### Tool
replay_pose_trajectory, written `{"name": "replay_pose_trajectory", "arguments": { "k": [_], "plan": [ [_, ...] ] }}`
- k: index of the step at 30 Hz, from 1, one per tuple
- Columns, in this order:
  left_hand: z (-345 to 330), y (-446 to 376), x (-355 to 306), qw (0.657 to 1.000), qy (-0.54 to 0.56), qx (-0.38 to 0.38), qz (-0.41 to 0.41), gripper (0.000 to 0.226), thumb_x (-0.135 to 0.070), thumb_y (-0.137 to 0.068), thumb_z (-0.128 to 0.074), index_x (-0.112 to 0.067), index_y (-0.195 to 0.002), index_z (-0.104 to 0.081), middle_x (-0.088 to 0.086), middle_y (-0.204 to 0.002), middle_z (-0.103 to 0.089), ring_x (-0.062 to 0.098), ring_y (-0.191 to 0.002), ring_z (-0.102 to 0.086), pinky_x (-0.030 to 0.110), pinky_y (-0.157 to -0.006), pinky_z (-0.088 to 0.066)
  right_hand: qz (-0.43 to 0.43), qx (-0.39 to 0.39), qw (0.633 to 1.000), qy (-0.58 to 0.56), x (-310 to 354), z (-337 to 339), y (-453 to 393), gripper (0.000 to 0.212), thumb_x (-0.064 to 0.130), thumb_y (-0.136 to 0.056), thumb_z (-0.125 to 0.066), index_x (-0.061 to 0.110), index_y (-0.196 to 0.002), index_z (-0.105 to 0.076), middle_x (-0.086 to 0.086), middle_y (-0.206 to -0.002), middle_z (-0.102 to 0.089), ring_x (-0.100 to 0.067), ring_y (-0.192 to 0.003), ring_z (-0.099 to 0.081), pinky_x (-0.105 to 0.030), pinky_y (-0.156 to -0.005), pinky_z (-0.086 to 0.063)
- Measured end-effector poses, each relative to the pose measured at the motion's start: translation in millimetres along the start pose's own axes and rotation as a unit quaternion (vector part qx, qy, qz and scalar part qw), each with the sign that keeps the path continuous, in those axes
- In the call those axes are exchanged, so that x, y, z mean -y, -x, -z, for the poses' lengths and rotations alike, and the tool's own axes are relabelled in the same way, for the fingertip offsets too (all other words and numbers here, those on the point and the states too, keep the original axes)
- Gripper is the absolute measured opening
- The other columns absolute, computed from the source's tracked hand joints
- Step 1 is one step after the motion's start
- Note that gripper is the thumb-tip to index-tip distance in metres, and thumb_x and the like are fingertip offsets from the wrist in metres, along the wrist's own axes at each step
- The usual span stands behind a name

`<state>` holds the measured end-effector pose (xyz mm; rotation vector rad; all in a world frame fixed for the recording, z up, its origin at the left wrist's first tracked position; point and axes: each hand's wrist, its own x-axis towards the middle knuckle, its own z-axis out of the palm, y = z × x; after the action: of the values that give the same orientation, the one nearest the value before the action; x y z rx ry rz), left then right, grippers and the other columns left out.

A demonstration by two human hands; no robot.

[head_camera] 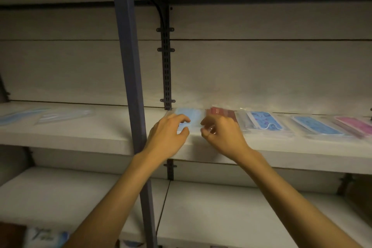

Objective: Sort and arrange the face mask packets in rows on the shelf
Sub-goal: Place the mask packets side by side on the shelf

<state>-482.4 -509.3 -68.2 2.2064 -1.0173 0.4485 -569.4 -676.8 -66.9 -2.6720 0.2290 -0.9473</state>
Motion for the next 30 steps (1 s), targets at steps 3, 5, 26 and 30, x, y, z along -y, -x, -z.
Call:
{"name": "replay_pose_trajectory", "arguments": {
  "k": [3, 5, 26, 30],
  "plan": [
    [15.4, 23.3, -1.0, 0.999, 0.032, -0.004, 0.002, 0.024, -0.030, -0.094, -0.060, -0.036, -0.116, -0.065, -0.015, -0.119, -0.062, 0.004, -0.102, -0.058, 0.032, -0.087, -0.053, -0.003, 0.006, 1.000, -0.010, 21.5, 5.2, 20.2, 0.024, 0.032, -0.087, -0.061, 0.025, -0.107, -0.071, 0.010, -0.100, -0.073, -0.009, -0.081, -0.068, -0.033, -0.075, -0.056],
    [27.1, 36.0, 1.5, 0.999, 0.050, -0.006, 0.006, 0.022, -0.030, -0.093, -0.062, -0.037, -0.113, -0.067, -0.017, -0.114, -0.064, 0.002, -0.099, -0.059, 0.032, -0.086, -0.055, -0.003, 0.007, 1.000, -0.019, 39.0, 4.5, 29.2, 0.023, 0.032, -0.087, -0.061, 0.025, -0.106, -0.071, 0.012, -0.099, -0.073, -0.006, -0.078, -0.068, -0.032, -0.074, -0.056],
    [208.1, 131.7, 232.0, 0.999, 0.007, 0.033, -0.015, 0.026, -0.035, -0.095, -0.055, -0.037, -0.120, -0.063, -0.013, -0.115, -0.062, 0.010, -0.109, -0.054, 0.032, -0.090, -0.048, -0.031, 0.010, 0.999, -0.011, 308.5, -131.1, 32.2, 0.022, 0.031, -0.091, -0.061, 0.026, -0.110, -0.069, 0.011, -0.101, -0.072, -0.007, -0.082, -0.068, -0.036, -0.075, -0.060],
    [233.8, 134.3, 282.9, 0.999, -0.014, 0.034, -0.002, 0.027, -0.036, -0.096, -0.055, -0.036, -0.121, -0.063, -0.012, -0.119, -0.062, 0.011, -0.112, -0.053, 0.036, -0.094, -0.048, -0.028, 0.029, 0.999, 0.004, 347.1, -168.4, 15.9, 0.023, 0.032, -0.091, -0.060, 0.026, -0.112, -0.068, 0.010, -0.104, -0.072, -0.007, -0.083, -0.068, -0.035, -0.075, -0.059]
  ]
}}
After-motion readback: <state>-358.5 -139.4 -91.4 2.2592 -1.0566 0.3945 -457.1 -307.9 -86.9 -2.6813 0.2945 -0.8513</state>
